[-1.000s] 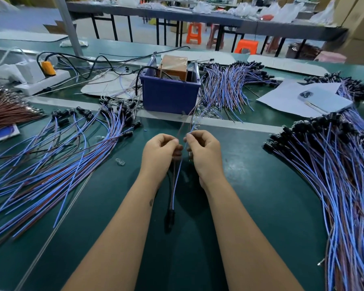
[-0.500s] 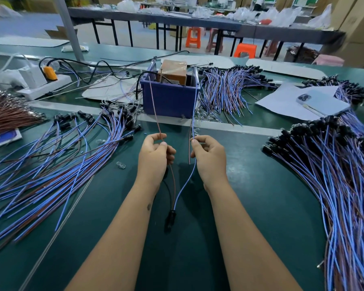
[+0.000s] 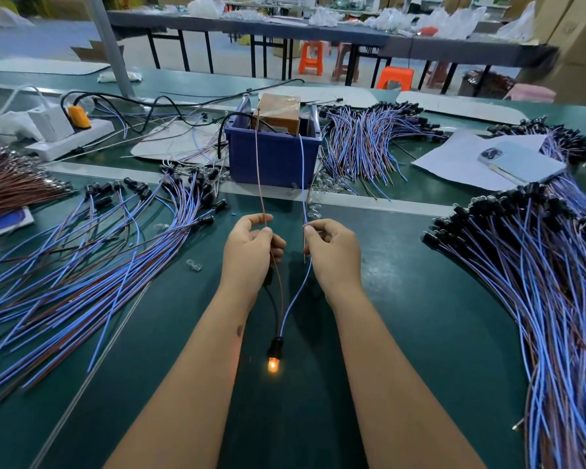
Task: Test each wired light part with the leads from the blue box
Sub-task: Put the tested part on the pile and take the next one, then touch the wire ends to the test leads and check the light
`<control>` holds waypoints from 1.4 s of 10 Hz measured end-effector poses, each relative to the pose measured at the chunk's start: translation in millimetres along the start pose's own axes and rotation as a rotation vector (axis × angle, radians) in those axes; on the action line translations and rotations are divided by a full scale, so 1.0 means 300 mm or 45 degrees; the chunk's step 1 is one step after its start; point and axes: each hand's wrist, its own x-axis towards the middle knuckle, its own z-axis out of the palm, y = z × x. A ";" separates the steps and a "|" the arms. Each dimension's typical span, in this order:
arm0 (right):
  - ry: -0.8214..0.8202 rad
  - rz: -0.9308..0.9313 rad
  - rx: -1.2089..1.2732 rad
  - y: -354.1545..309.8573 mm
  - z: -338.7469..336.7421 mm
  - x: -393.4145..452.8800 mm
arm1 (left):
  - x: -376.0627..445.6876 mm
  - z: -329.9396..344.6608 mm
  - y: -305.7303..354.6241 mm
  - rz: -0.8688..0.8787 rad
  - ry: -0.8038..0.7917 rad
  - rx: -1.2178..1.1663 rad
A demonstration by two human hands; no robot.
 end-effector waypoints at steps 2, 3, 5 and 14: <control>-0.004 -0.015 -0.005 0.000 0.004 0.000 | 0.000 0.001 0.001 0.008 -0.006 -0.018; -0.014 -0.011 -0.007 0.000 0.004 0.001 | 0.003 -0.001 -0.002 0.012 -0.009 -0.013; -0.009 -0.005 0.001 0.001 0.004 0.002 | 0.006 -0.002 -0.004 0.012 -0.011 -0.010; 0.043 -0.009 -0.003 0.009 0.012 0.015 | 0.003 0.000 -0.001 0.023 -0.028 -0.011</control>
